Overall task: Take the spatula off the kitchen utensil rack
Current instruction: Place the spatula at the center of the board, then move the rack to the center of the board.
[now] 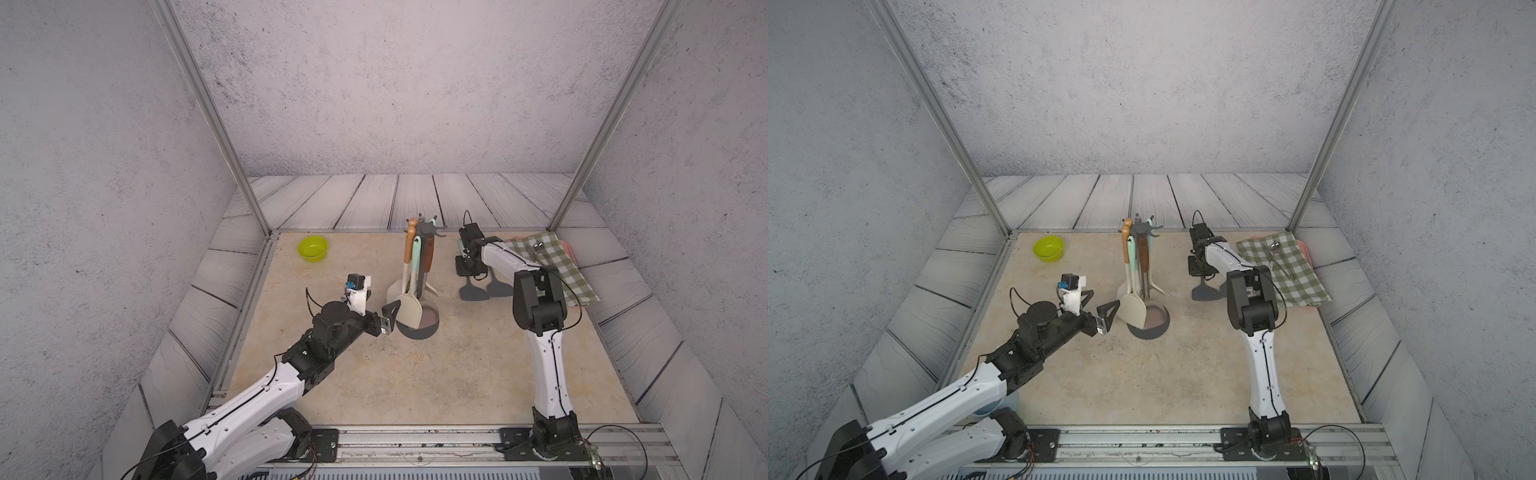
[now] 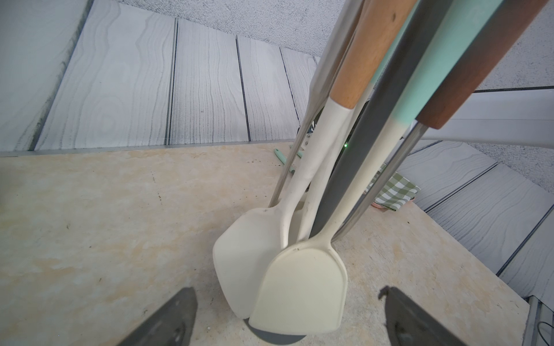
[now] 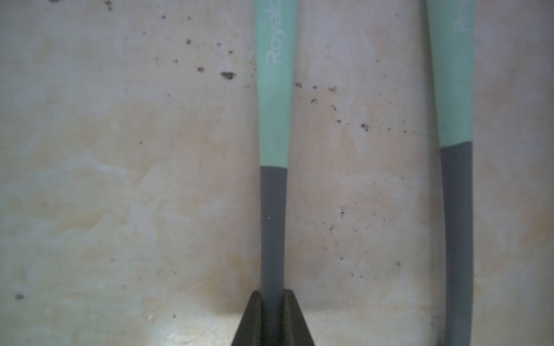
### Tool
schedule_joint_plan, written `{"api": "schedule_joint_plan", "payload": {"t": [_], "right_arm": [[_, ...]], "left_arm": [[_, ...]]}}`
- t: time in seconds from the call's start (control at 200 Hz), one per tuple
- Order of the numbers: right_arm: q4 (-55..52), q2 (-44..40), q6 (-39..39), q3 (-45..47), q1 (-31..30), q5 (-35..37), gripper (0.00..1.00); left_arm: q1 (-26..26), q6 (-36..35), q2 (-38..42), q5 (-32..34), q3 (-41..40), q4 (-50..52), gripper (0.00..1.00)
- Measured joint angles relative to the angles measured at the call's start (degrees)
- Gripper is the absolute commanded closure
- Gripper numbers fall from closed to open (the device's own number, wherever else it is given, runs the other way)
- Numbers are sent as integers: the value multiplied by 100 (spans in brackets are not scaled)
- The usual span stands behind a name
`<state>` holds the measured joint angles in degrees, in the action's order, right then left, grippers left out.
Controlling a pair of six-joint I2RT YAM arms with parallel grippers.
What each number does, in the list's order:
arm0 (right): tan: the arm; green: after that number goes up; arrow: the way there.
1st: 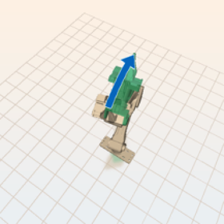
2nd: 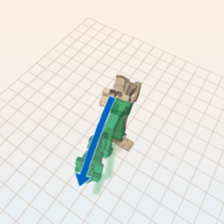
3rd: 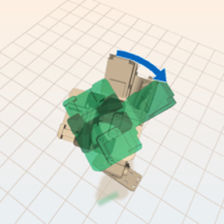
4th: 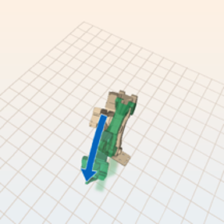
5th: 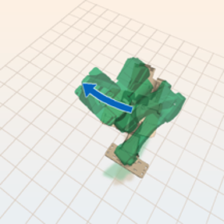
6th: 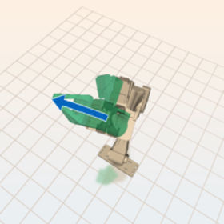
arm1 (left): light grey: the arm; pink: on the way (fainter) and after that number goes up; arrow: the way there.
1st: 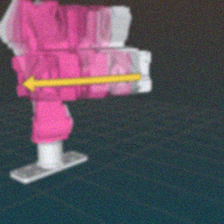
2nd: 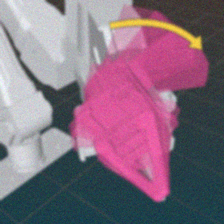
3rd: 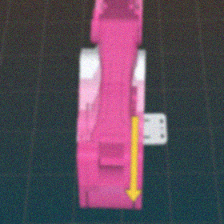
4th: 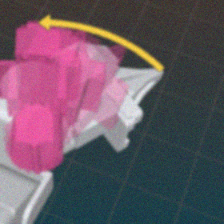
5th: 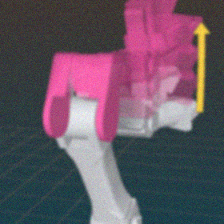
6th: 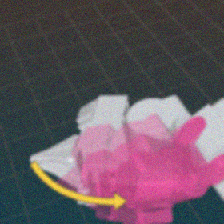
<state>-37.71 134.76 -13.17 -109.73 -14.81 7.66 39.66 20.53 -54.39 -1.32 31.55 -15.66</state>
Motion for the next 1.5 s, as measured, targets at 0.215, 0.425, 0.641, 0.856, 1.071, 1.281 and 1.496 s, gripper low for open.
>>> {"api": "schedule_joint_plan", "payload": {"t": [0.215, 0.425, 0.641, 0.856, 1.071, 1.281, 1.496], "right_arm": [[-20, -11, 20, 0, 7, 0, 71], [-61, -501, -11, 527, 17, -103, 52], [422, -2037, -55, 1635, 24, -426, 47], [1423, -3877, -142, 3156, 26, -1082, 44], [2295, -5427, -162, 4693, 26, -1934, 44], [3541, -6546, -195, 5869, 20, -3029, 48], [4741, -6457, -378, 6218, -72, -3921, 53]], "left_arm": [[0, -7, 0, 2, 0, 2, 1], [2, -26, 94, 68, -20, 24, 1], [13, -105, 629, 330, -179, 46, 1], [13, -103, 1222, 680, -420, 61, 1], [13, 24, 1731, 994, -656, 133, 1], [13, 140, 1484, 1012, -660, 50, 1], [13, 186, 616, 780, -579, -44, 1]]}}
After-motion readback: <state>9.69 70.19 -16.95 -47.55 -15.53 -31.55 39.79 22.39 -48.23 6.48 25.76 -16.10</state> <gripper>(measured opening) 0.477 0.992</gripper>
